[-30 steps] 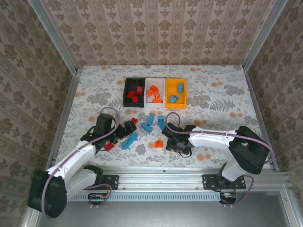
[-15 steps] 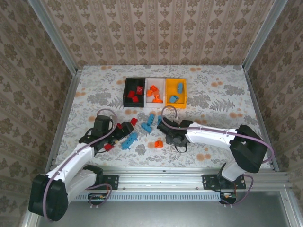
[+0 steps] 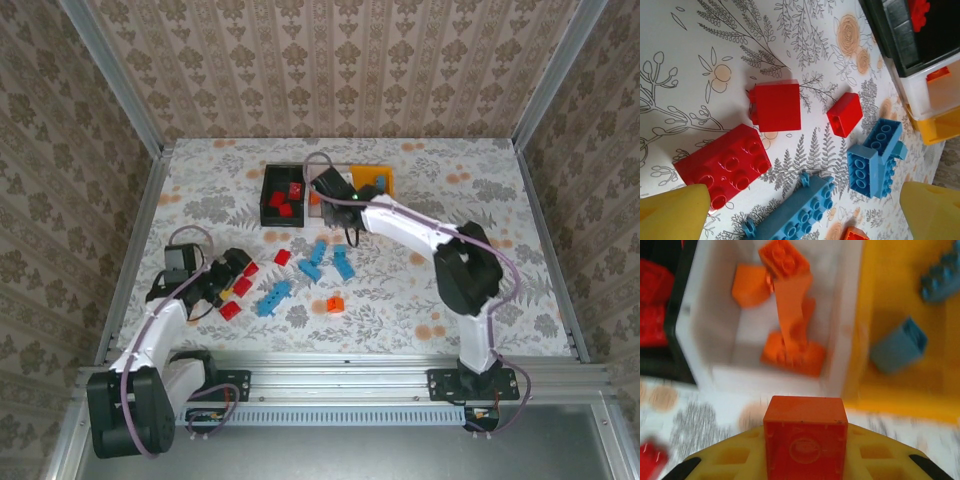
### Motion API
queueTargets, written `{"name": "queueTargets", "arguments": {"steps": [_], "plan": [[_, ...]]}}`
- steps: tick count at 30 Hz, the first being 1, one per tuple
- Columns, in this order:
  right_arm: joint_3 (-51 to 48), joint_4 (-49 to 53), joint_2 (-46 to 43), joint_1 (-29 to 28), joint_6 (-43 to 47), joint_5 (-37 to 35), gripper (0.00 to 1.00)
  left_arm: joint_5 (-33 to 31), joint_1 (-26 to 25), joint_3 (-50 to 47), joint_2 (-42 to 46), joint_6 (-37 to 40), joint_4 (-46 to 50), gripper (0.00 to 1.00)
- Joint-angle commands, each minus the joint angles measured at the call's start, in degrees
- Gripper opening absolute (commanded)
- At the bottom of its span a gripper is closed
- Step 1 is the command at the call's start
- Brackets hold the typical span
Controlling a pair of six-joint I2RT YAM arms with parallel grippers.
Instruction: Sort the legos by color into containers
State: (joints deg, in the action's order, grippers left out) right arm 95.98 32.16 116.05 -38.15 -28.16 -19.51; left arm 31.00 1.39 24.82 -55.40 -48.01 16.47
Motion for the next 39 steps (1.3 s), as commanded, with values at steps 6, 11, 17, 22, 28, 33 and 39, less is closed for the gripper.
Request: {"name": "queueTargets", "arguments": {"steps": [6,11,17,22,28,33,39], "plan": [[13.35,-1.04,10.7,1.72,13.34,2.08,0.34,2.3,1.06,0.7,6.46,0.41,5.81,1.0],[18.53,2.68,13.62,3.17,12.19,2.79,0.56,2.42,1.07,-0.28,8.24,-0.7,5.56,1.0],[13.22,-1.2,6.27,2.43,13.56,4.33,0.66,-2.92,1.07,4.41,8.6,2.6,13.56,1.0],[5.41,-5.64,-1.92,-1.83,12.08,4.59,0.64,-12.23,1.17,7.33,9.08,5.13,19.93,1.0],[-6.37,-10.0,-6.21,-8.27,7.16,4.84,0.61,-11.55,1.19,6.19,5.62,4.48,15.61,0.9],[-5.27,-8.88,-1.44,-11.68,11.95,11.38,0.69,-8.41,0.85,6.48,0.5,3.46,12.64,0.88],[3.39,-3.16,8.01,-14.33,22.35,7.99,0.85,-7.32,0.81,5.93,0.08,2.83,11.84,0.91]]}}
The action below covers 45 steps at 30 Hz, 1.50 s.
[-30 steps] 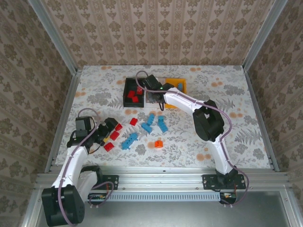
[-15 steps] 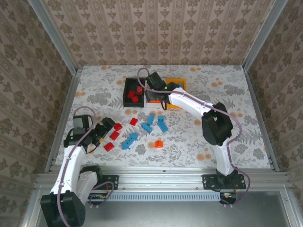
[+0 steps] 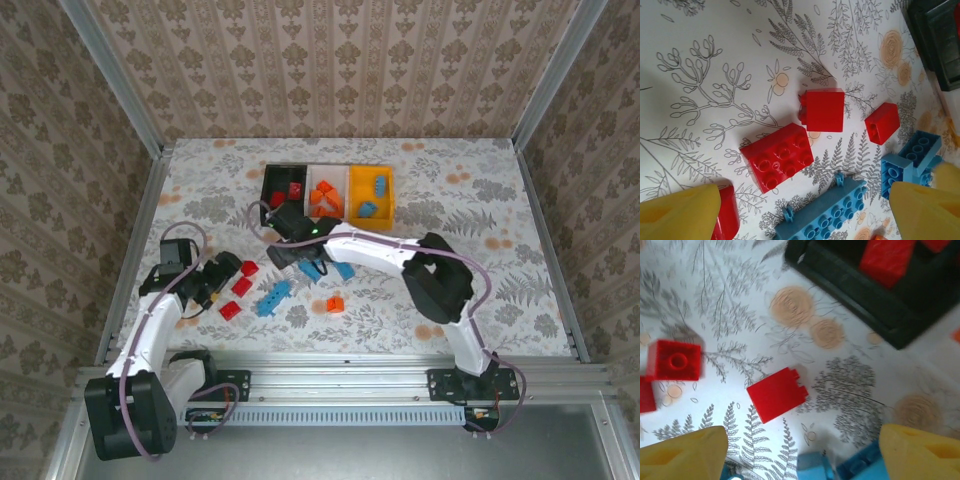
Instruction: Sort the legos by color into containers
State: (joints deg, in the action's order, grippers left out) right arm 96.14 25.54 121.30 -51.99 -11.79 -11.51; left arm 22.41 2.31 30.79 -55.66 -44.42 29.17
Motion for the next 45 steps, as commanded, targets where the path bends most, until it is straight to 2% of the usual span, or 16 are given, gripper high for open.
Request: {"name": "queueTargets", "arguments": {"steps": [1,11,14,20,26,45], "plan": [[4.12,3.82,4.02,-0.51,7.22,0.23,0.87,1.27,-0.2,-0.02,0.41,-0.66,-0.86,0.91],[12.73,4.71,14.74,-0.39,9.23,0.43,0.87,2.9,-0.2,1.99,-0.77,1.62,1.19,0.93],[14.16,4.87,16.71,-0.12,8.73,2.0,0.81,3.23,-0.19,1.82,-0.55,1.56,1.33,0.93],[11.13,3.35,15.54,0.24,8.27,3.59,0.58,3.6,-0.14,0.79,0.81,1.5,0.73,0.94],[8.13,2.41,13.88,0.33,6.55,4.74,0.46,3.6,-0.11,0.66,1.09,1.35,0.27,0.94],[2.61,-6.08,4.8,0.86,-2.36,1.49,0.42,4.54,0.82,2.94,2.97,3.2,3.92,0.95]]}}
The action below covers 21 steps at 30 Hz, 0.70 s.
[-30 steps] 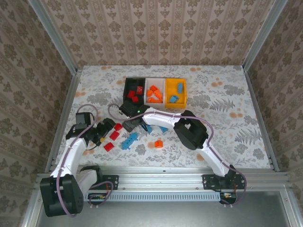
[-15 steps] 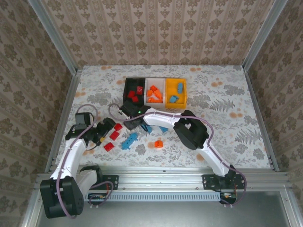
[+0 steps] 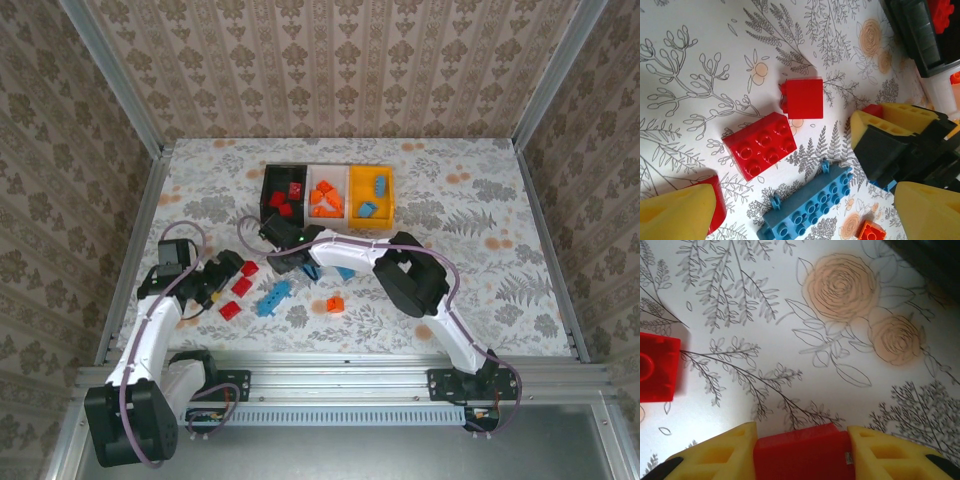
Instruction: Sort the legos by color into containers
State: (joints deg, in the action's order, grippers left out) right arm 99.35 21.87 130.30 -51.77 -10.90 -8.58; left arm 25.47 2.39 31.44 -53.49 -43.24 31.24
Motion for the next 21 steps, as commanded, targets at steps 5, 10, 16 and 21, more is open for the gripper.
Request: {"name": "queueTargets", "arguments": {"steps": [5,10,16,21], "plan": [[1.08,-1.84,-5.5,1.5,-4.26,-0.87,0.41,3.12,2.66,4.87,-0.14,4.11,3.39,0.96],[3.86,-1.14,-5.69,3.34,-5.1,-0.47,0.41,5.13,6.08,7.43,-1.23,5.49,3.92,0.97],[7.7,-1.27,-3.82,5.65,-6.95,2.69,0.41,10.3,8.07,7.4,-3.3,6.0,3.67,0.97],[12.22,-1.15,-0.76,7.73,-8.95,2.65,0.4,15.05,7.97,2.9,-2.59,4.71,0.61,0.97]]}}
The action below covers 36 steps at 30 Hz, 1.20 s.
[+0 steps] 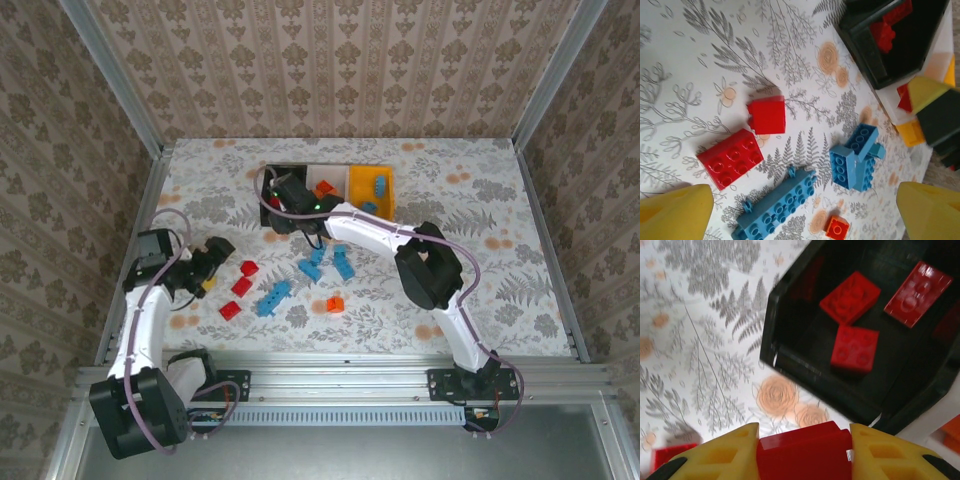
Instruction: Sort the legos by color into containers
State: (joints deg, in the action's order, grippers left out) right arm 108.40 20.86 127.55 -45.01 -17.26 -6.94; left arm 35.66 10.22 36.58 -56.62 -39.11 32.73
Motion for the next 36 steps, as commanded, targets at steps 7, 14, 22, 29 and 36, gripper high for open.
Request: {"name": "queueTargets", "arguments": {"steps": [7,14,22,29,36], "plan": [[11.85,1.64,7.88,4.53,-4.12,0.71,0.4,6.38,-1.9,-4.77,0.73,-0.91,-4.26,0.97],[29.25,12.53,18.33,5.11,-0.27,0.71,0.45,6.09,-3.84,-3.23,-1.46,-0.89,-4.61,0.97],[31.22,13.03,16.05,4.71,1.32,1.72,0.66,5.52,-4.78,-2.0,-1.65,-1.05,-4.42,0.97],[11.41,7.79,-1.61,2.65,-0.86,-6.12,0.65,0.56,-11.1,0.66,-0.3,0.09,-2.76,0.98],[-28.55,2.69,-24.67,2.65,-5.49,-5.35,0.66,-8.44,-31.18,-0.92,-1.67,-3.4,-11.81,1.0]]}}
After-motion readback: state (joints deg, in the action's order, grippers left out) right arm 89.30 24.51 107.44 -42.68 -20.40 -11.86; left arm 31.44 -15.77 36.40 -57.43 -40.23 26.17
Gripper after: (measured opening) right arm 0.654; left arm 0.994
